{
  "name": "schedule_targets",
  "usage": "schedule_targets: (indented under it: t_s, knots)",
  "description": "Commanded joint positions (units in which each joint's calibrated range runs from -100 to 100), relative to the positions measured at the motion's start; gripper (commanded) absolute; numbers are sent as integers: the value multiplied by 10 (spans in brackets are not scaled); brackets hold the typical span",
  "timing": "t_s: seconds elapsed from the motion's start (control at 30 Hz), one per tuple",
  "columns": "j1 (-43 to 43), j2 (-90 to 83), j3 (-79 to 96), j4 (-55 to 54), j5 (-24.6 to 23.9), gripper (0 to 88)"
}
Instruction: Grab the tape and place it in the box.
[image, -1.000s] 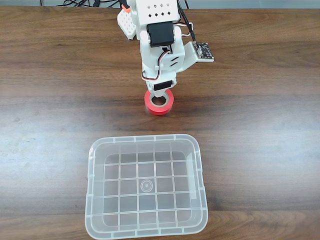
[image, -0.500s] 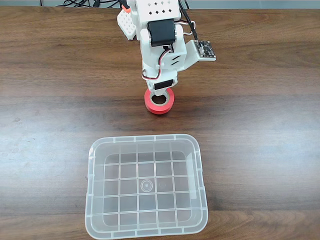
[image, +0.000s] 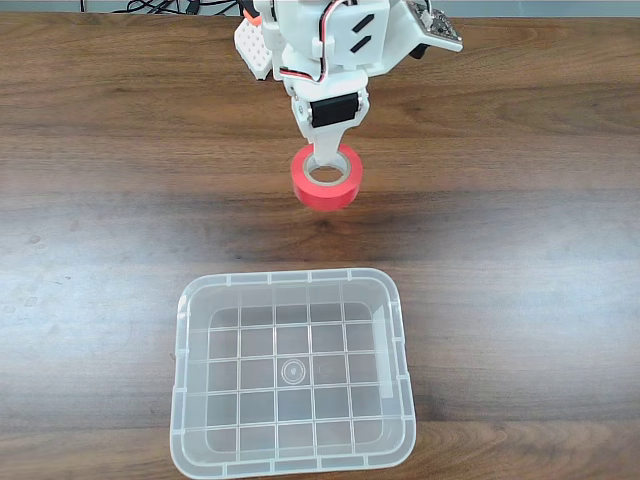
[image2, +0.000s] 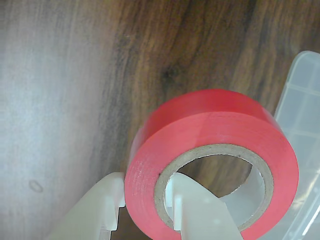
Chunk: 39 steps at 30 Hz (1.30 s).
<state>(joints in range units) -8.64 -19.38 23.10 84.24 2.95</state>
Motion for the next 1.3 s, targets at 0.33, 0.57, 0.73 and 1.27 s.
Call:
schedule_targets:
  t_s: [0.33,0.57,0.73,1.27]
  knots:
    - [56,-30,-188,7,-2,13]
    - [70,100,-372,1,-1,13]
    - [73,242,-514,-19,-1,13]
    - [67,553,-804,-30,4,22]
